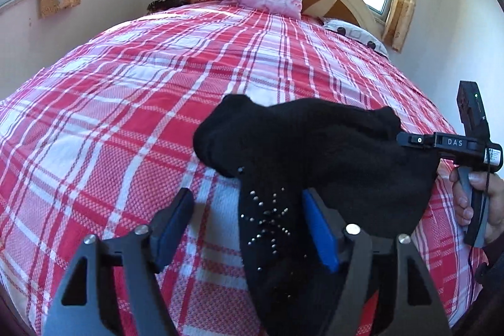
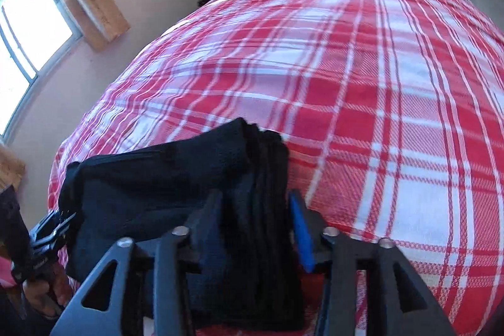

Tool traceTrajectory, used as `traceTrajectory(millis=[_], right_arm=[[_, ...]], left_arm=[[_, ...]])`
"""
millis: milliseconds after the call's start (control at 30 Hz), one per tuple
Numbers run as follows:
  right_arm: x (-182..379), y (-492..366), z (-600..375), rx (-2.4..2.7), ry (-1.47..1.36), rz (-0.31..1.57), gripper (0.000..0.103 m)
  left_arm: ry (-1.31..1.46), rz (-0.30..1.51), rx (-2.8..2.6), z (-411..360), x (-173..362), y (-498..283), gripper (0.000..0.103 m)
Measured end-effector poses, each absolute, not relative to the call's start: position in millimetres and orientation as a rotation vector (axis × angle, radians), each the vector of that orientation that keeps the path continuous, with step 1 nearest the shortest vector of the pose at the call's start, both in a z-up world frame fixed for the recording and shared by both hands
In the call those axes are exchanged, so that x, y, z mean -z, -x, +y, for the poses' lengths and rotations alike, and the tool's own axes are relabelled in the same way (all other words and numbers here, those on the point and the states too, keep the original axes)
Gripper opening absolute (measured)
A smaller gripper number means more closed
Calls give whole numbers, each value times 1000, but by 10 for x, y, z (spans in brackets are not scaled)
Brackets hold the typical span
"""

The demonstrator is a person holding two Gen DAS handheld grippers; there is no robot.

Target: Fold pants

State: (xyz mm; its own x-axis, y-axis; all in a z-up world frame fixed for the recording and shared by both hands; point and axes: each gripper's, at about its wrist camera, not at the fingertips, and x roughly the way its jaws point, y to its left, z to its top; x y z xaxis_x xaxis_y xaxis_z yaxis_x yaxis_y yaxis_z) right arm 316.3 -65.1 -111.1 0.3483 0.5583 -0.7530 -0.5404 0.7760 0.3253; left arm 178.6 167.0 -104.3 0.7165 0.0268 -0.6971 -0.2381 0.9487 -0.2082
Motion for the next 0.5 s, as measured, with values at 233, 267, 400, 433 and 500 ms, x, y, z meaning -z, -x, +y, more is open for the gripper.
traceTrajectory(millis=[233,267,400,433,500], right_arm=[[1051,-3132,-733,-657,-31,939,66],[988,-3071,-792,-634,-27,903,66],[838,-2847,-1017,-596,-29,833,66],[819,-2781,-1075,-595,-34,820,66],[794,-2618,-1181,-581,-27,799,66]], left_arm=[[275,780,-209,1694,1011,-1754,83],[269,776,-217,1677,981,-1715,83],[265,746,-227,1576,868,-1521,83],[271,738,-229,1537,837,-1469,83],[273,719,-217,1457,768,-1383,83]])
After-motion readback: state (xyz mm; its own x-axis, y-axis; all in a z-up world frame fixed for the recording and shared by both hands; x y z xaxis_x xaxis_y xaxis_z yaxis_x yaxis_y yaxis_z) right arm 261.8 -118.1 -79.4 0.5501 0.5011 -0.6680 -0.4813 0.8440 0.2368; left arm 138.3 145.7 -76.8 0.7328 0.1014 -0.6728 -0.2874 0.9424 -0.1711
